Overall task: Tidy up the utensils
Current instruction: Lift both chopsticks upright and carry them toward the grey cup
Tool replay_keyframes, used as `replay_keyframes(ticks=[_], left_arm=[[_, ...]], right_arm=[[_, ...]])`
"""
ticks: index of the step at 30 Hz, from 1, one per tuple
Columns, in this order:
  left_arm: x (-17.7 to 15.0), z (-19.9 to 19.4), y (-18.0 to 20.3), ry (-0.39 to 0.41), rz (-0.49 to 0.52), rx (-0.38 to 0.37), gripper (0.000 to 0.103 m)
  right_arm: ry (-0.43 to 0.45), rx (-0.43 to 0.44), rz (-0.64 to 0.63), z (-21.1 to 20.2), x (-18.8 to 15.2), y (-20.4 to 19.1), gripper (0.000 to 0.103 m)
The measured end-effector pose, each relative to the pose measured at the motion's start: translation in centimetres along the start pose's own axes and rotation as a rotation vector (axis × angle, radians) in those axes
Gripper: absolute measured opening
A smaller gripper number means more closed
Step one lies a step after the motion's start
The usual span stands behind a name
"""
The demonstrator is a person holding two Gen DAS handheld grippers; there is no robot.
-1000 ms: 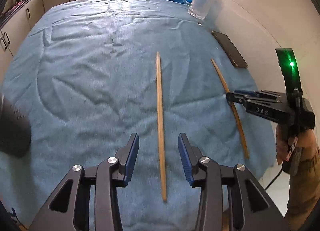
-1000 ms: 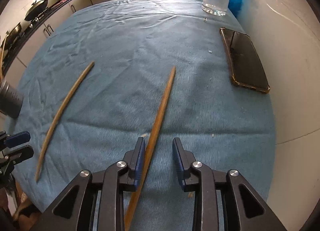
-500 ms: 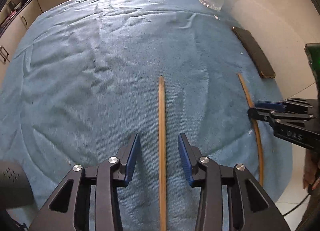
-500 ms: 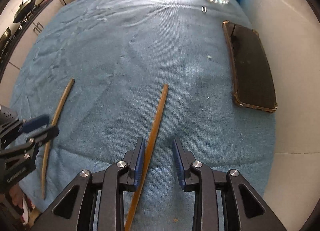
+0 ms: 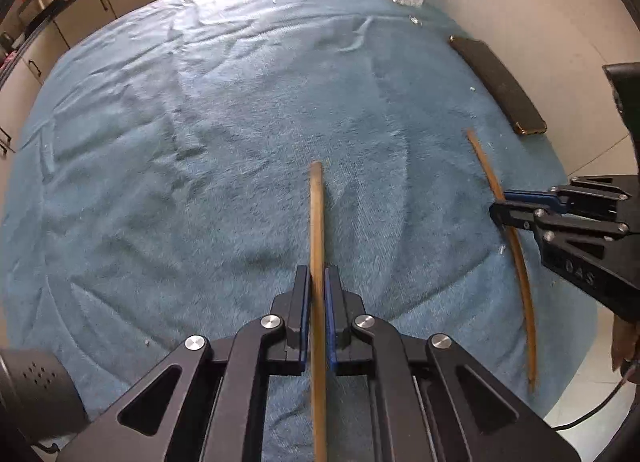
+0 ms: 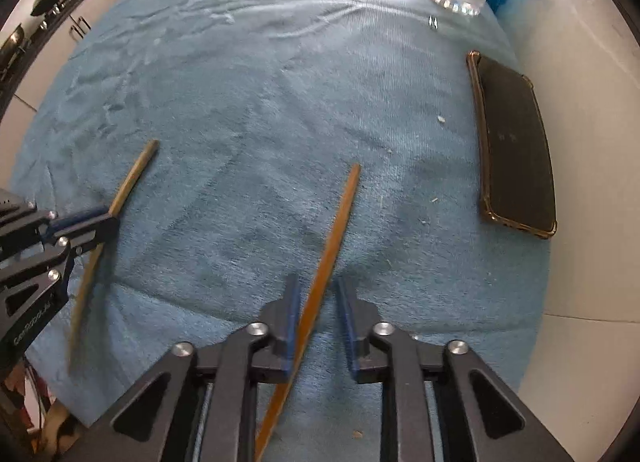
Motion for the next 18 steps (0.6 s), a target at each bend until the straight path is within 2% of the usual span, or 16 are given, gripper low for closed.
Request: replay_keyframes(ticks=[2, 4, 7, 12, 18], left_arm=[[-1.3, -1.8, -0.4, 0.057, -0.015, -0.022, 0.006], [-2.0, -3.8, -0.7, 0.110, -0.029, -0.066, 0.006], [-3.2, -6.8, -1.5, 0.189, -0.036, -0.092, 0.007], [-4.9, -10.2, -2.9, 0.299, -0.042, -0.100, 0.007], [-6.5, -13.8, -4.3, 0.430, -0.087, -0.109, 0.007]], right_arm=[[0.045, -0.010, 0.008, -0.2, -0.2, -0.4, 0.008], [0.085, 0.018, 0.029, -0.5, -0.6, -1.0, 0.007], [0.166, 0.057, 0.064, -1.5, -1.1, -1.9, 0.007], [0.285, 0.086, 0.072, -3.9, -1.6, -3.8, 0.007], [0.419, 0.068, 0.050, -8.2, -3.4, -5.7, 0.007]])
Point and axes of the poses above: each gripper's, at about its wrist camera, not at the fingertips, and z roughly the way its jaws point, y to its right, x to its top, the point moved 8 cm from there along z, roughly the way its jaws point, and after that the axes turned 12 degrees about -z, right-handed, at the moved point
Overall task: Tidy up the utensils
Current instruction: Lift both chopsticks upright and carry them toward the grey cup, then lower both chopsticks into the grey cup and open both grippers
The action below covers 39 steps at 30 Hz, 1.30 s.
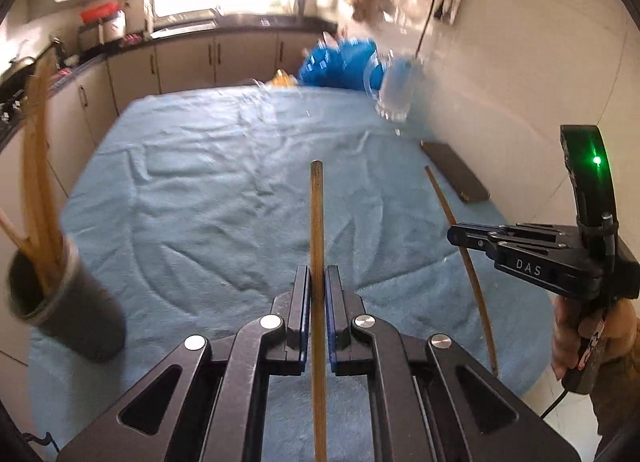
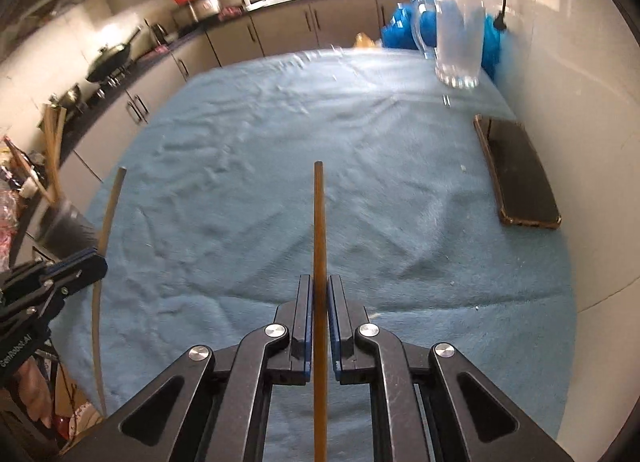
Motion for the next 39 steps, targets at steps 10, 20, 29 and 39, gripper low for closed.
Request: replay_keyframes(ticks=[10, 20, 29, 39], left_arm=[[3.3, -10.4, -4.6, 0.299, -0.131, -0.025, 0.007], [8.1, -17.0, -12.9, 0.477, -0.299, -0.018, 0.007], [12.3, -17.0, -18.8, 0.562, -0.398, 0.029, 0.007], [14.8, -14.0, -22.2, 0.642, -0.415, 0.087, 0.007]], right_arm=[[0.233, 0.043, -0.075, -4.9, 4.9, -6.6, 0.008], [0.392, 0.125, -0.166, -6.9, 10.7, -14.8, 0.008], [0.506, 0.253, -0.191, -7.7, 17.1, -22.9, 0.008], [0.614, 0.251, -0.169, -5.4, 21.5, -27.9, 0.008]])
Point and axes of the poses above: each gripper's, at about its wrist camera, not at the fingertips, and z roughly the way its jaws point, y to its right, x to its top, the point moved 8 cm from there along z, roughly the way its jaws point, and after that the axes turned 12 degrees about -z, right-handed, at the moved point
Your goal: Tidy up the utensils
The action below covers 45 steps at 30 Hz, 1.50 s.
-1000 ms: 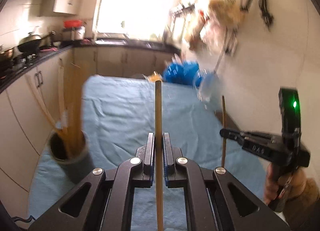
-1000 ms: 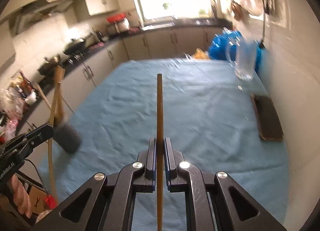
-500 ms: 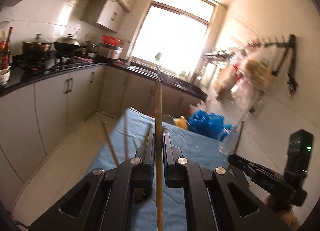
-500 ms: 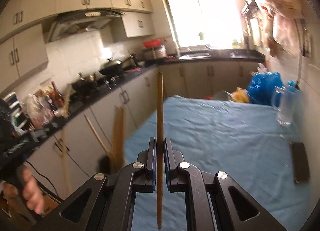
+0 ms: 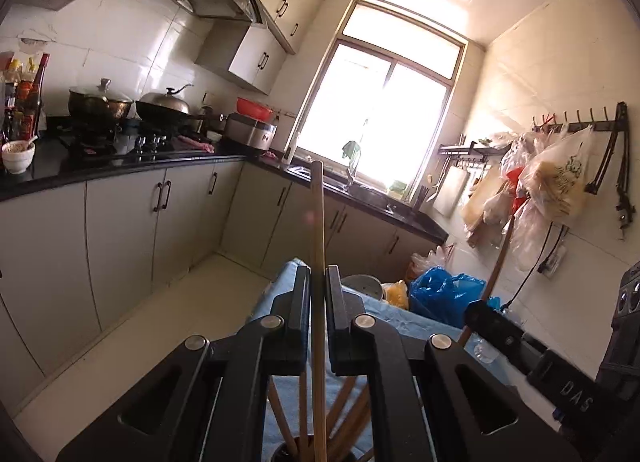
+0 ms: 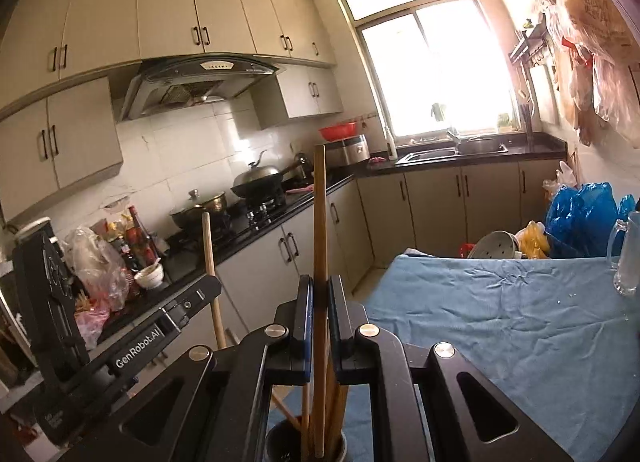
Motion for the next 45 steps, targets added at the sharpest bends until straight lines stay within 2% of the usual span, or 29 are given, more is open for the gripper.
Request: replay_keyframes(ticks=[4, 7, 12, 15, 17, 18, 21, 23, 32, 40, 45], left_arm=[[-1.9, 2.0, -1.2, -0.059, 0.000, 0.024, 0.007], [-2.8, 2.2, -1.6, -0.072, 0.011, 0.050, 0.007], [-3.0, 1.3, -1.3, -0.065, 0.023, 0.048, 0.008], [-3.2, 0.3, -0.8, -0.053, 0.043, 0.051, 0.020], [-3.1, -0.7, -0.6, -0.035, 0.047, 0.059, 0.034], [-3.1, -1.1, -0.6, -0.027, 0.046, 0.060, 0.035], [-2.7, -3.0, -0.7, 0.007, 0.052, 0.077, 0.040], [-2.6, -4.2, -0.9, 0.028, 0.054, 0.096, 0.047], [-3.3, -7.8, -1.9, 0.068, 0.062, 0.187, 0.057], [-5.6, -10.2, -2.8, 0.119, 0.059, 0.303, 0.069], [-7.4, -10.7, -2.2, 0.118, 0.144, 0.370, 0.076]], right_arm=[[-0.074, 0.004, 0.013, 2.5, -2.6, 0.3, 0.008], [-0.110, 0.002, 0.023, 3.0, -4.2, 0.9, 0.008], [-0.145, 0.011, 0.044, 3.1, -5.7, 1.9, 0.009], [-0.153, 0.013, 0.050, 3.2, -6.2, 2.1, 0.009], [-0.155, 0.009, 0.055, 3.2, -6.3, 2.2, 0.009], [-0.156, 0.008, 0.058, 3.1, -6.4, 2.3, 0.010], [-0.157, 0.011, 0.068, 2.9, -6.5, 2.4, 0.020], [-0.151, 0.007, 0.071, 2.5, -6.5, 2.5, 0.030], [-0.138, -0.020, 0.093, 0.1, -7.7, 3.2, 0.045], [-0.137, -0.073, 0.134, -3.0, -9.6, 4.5, 0.054], [-0.145, -0.097, 0.175, -4.6, -11.1, 5.4, 0.060]])
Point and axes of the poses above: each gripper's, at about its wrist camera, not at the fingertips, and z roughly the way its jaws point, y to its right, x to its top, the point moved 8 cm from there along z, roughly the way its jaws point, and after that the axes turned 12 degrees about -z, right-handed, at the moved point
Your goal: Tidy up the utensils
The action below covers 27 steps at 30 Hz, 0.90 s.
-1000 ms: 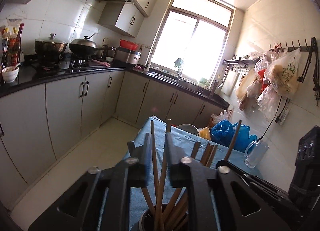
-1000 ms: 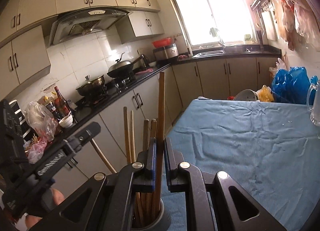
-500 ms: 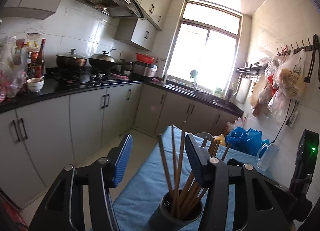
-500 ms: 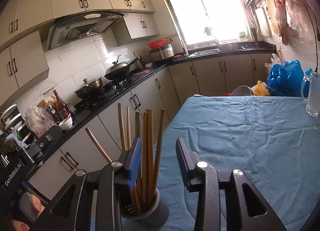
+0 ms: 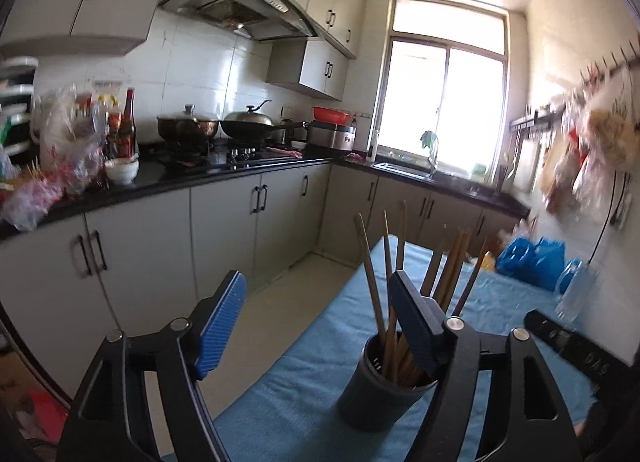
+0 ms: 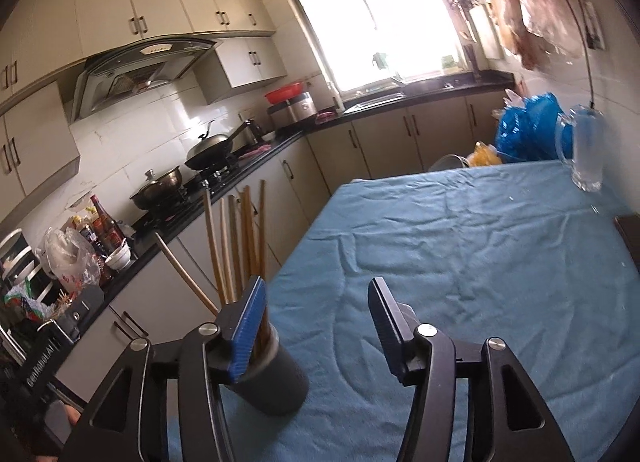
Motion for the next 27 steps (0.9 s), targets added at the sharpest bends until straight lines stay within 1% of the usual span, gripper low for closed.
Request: replay_keyframes(ticks=[2, 3, 5, 8, 10, 13, 20, 27], left_arm=[[-0.1, -0.7, 0.5, 0.029, 0.037, 0.019, 0.086], [-0.1, -1.1, 0.7, 0.045, 0.052, 0.026, 0.088], [0.1, -2.0, 0.9, 0.088, 0.066, 0.046, 0.097], [0.7, -3.2, 1.2, 0.145, 0.070, 0.066, 0.103], [1.1, -3.9, 1.3, 0.174, 0.075, 0.082, 0.103], [1.2, -4.3, 1.5, 0.182, 0.096, 0.100, 0.103], [0.4, -4.8, 2.6, 0.153, 0.145, 0.109, 0.103], [-1.0, -4.3, 3.4, 0.099, 0.179, 0.092, 0.103]], right_arm=[[-0.001, -0.009, 0.012, -0.4, -0.7, 0.5, 0.062], [-0.002, -0.014, 0.017, -0.6, -0.9, 0.8, 0.062], [-0.007, -0.030, 0.026, -0.9, -1.6, 1.3, 0.062], [-0.015, -0.031, 0.051, -1.4, -2.3, 1.9, 0.063], [-0.020, -0.037, 0.068, -1.8, -2.8, 2.4, 0.063], [-0.024, -0.046, 0.078, -2.3, -3.1, 2.8, 0.064], [-0.009, -0.075, 0.065, -3.9, -3.9, 3.0, 0.068], [-0.013, -0.097, 0.035, -4.4, -4.5, 2.6, 0.068]])
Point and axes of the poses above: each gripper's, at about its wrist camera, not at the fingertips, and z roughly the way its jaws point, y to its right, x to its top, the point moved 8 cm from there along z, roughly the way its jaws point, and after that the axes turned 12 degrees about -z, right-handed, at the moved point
